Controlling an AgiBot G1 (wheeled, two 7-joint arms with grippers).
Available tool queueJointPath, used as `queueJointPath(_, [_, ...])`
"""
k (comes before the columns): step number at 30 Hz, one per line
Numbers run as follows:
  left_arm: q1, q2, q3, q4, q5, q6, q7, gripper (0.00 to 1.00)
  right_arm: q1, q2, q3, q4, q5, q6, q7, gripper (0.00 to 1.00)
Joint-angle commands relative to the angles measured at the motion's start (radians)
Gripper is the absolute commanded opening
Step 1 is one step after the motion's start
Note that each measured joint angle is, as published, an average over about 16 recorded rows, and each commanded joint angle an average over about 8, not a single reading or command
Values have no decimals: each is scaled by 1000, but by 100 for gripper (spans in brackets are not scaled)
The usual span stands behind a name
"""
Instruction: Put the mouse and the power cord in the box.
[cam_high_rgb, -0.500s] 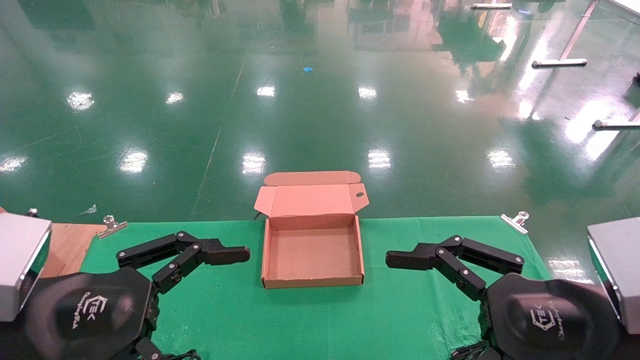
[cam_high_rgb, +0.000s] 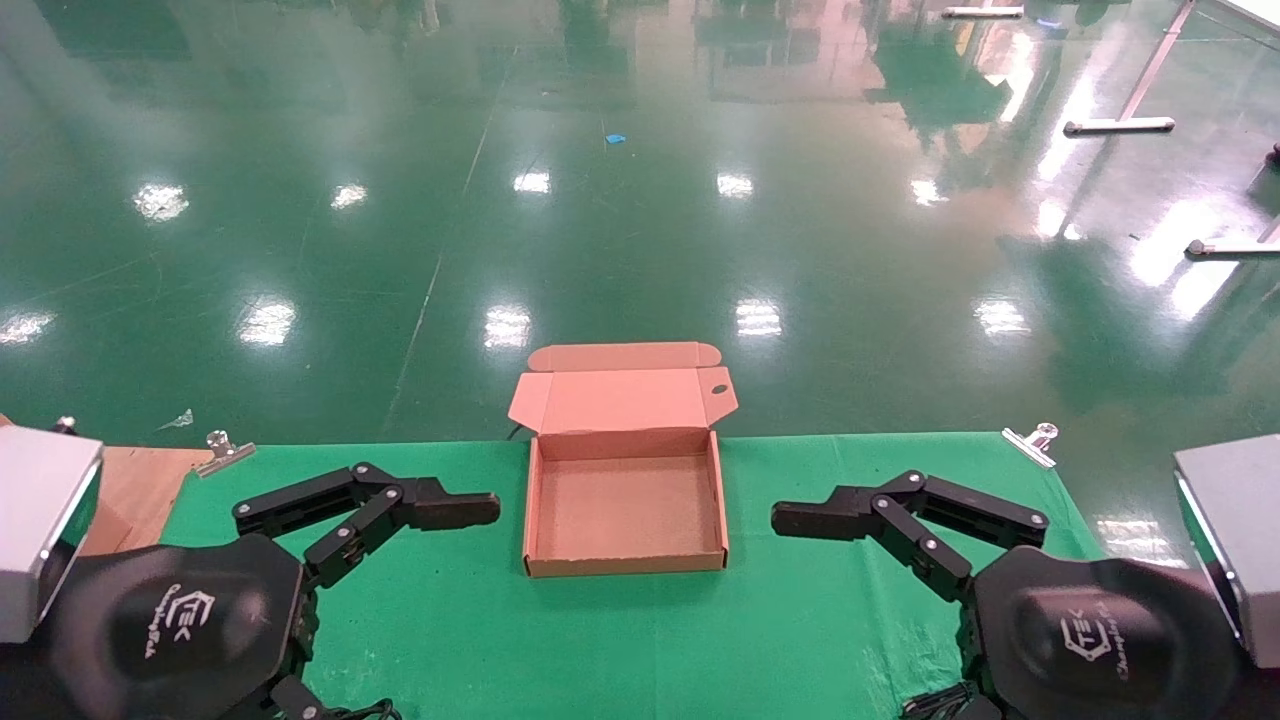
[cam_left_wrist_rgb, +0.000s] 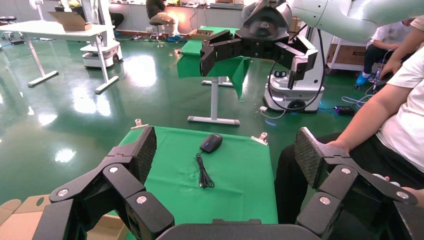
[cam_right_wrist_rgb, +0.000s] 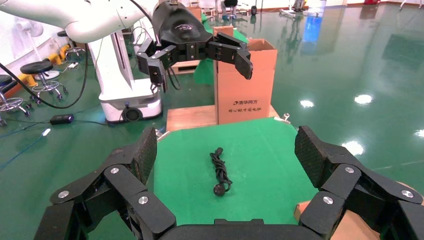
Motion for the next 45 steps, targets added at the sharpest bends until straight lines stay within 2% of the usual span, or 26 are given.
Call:
queueJointPath(1, [0,0,0,0,0,0,0,100,0,0,0,0,0,0,0,100])
queueJointPath(39, [0,0,0,-1,1,0,0,100,4,0,-2,0,-4,0,-2,100])
queueJointPath(42, [-25,-8,11,-7,35,4,-8,100,30,9,-10,3,-40,-5,-7,100])
queueJointPath(45, [-90,-6,41,-5,107,20,-25,100,101,19,-41,16,-148,-27,-22,100])
